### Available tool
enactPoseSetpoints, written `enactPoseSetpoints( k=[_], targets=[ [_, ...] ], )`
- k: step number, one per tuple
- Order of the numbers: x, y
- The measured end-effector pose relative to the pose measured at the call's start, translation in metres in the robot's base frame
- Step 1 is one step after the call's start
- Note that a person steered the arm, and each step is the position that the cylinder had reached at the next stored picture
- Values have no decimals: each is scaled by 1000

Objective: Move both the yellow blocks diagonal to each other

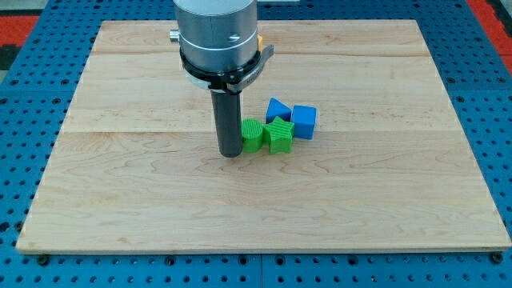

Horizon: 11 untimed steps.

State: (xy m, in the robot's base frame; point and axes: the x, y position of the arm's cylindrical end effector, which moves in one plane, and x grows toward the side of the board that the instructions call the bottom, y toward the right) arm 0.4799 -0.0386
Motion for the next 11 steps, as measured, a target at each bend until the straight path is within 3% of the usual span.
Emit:
enactPoseSetpoints(
  k=[5, 6, 7, 8, 10, 11],
  targets=[
    [19, 0],
    [-65, -66],
    [-182, -120],
    [-261, -125],
    [-277, -44],
    [-288, -36]
  ],
)
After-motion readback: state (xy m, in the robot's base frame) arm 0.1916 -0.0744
